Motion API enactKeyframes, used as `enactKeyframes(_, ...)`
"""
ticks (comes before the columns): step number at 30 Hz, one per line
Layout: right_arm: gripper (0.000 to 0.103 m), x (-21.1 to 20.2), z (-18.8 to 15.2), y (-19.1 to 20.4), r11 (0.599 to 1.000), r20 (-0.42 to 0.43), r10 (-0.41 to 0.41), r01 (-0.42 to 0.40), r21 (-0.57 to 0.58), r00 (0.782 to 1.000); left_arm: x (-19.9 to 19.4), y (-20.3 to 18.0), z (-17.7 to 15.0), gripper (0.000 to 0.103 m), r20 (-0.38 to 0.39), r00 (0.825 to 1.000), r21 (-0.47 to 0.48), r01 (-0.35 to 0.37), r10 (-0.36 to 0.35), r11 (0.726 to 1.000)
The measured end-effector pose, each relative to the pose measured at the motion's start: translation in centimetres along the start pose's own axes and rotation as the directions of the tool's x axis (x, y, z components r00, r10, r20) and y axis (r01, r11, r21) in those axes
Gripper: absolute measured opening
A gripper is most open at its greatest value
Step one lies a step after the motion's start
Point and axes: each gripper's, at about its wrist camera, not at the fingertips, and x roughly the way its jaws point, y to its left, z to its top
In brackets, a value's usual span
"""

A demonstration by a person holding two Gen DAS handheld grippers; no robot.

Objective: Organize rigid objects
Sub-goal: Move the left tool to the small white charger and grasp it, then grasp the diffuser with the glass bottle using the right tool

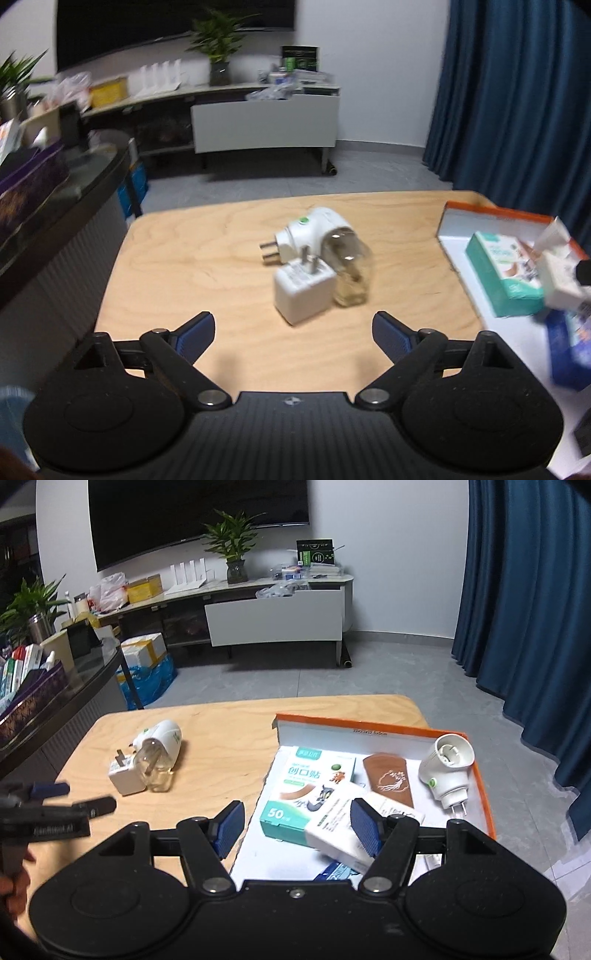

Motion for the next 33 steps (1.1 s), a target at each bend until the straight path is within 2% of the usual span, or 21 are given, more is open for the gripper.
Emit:
enactKeyframes(6,0.076,0.8,-0.1,0.4,1.0,-0.016,-0.018,0.018,0.006,1.0,3.5,0.9,0.9,0.095,0.014,0.998,0.124,0.058,-0.06,0.991)
enactKeyframes(9,0.076,1.2,-0.1,0.4,0.999,-0.02,-0.038,0.038,0.003,0.999,4.9,0.8,1.1,0.094,0.044,0.998,0.179,0.046,-0.055,0.983)
enactKeyframes(11,0.076,1.4,0.0,0.4,0.999,-0.022,-0.045,0.045,0.007,0.999,5.8,0.7,1.1,0.094,0.045,0.998,0.183,0.025,-0.034,0.983)
enactKeyframes(15,0.076,2.0,0.0,0.4,0.999,-0.026,-0.051,0.051,0.005,0.998,6.5,1.4,1.0,0.067,0.024,0.998,0.1,0.057,-0.059,0.993)
enactKeyframes(16,0.076,2.2,0.0,0.5,0.999,-0.028,-0.052,0.052,0.005,0.998,6.5,1.4,0.9,0.063,0.025,0.998,0.091,0.061,-0.064,0.994)
enactKeyframes(18,0.076,2.5,0.1,0.7,0.999,-0.033,-0.051,0.051,0.009,0.998,6.1,1.1,0.8,0.048,0.029,0.997,0.072,0.067,-0.069,0.995)
enactKeyframes(19,0.076,2.7,0.1,0.8,0.999,-0.034,-0.046,0.046,0.012,0.998,5.9,0.8,0.7,0.043,0.029,0.997,0.066,0.063,-0.065,0.996)
enactKeyframes(20,0.076,2.9,0.1,0.9,0.999,-0.036,-0.039,0.039,0.012,0.999,5.6,0.5,0.6,0.033,0.03,0.998,0.06,0.057,-0.059,0.997)
enactKeyframes(21,0.076,3.1,0.1,1.1,0.999,-0.039,-0.032,0.032,0.01,0.999,5.4,0.3,0.5,0.03,0.028,0.998,0.055,0.048,-0.05,0.997)
enactKeyframes(28,0.076,4.6,0.6,4.1,0.998,-0.054,0.053,-0.055,-0.042,0.997,3.8,1.1,-0.2,0.029,0.027,1.0,-0.054,0.016,-0.015,0.998)
enactKeyframes(33,0.076,6.9,1.7,6.9,0.988,-0.08,0.138,-0.143,-0.064,0.987,1.8,2.3,-0.6,0.029,0.021,0.999,-0.106,-0.044,0.046,0.993)
